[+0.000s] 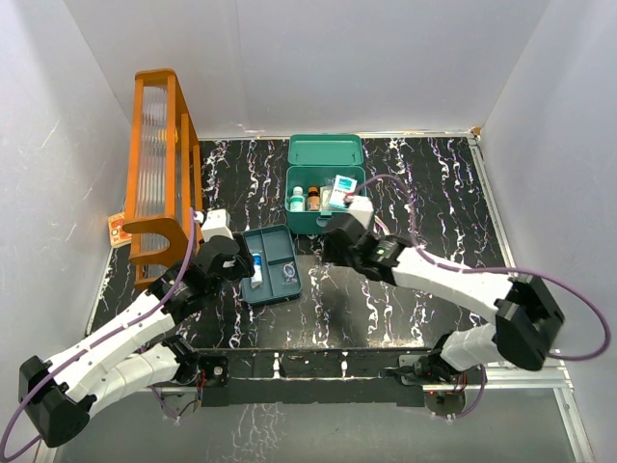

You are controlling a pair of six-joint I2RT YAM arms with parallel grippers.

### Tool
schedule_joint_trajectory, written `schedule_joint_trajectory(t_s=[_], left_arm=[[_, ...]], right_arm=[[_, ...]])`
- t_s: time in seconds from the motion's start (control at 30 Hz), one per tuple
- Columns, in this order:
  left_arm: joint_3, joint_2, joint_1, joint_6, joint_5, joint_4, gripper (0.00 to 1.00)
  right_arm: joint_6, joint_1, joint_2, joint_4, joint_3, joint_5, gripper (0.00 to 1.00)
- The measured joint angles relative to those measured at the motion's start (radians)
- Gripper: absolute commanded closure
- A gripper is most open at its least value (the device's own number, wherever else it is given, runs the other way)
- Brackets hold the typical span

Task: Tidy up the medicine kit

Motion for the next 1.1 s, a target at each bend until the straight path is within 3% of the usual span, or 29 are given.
schedule_joint_trajectory(t_s=[0.27,0.57,1.1], left_arm=[[0.0,0.014,0.0,0.0,0.0,0.001,0.48],[0.0,0.054,0.0,0.005,0.002,0.001,0.47],[0.003,0.058,0.0,0.008,0.005,-0.001,0.46]], right_arm=[[-0.002,-0.302,-0.196,-0.027,-0.206,0.021,0.51],[-0.143,-0.568,-0.073,-0.008,-0.209,-0.01,0.46],[-0.376,-0.641,0.278,0.042,0.027,-0.177,0.49]])
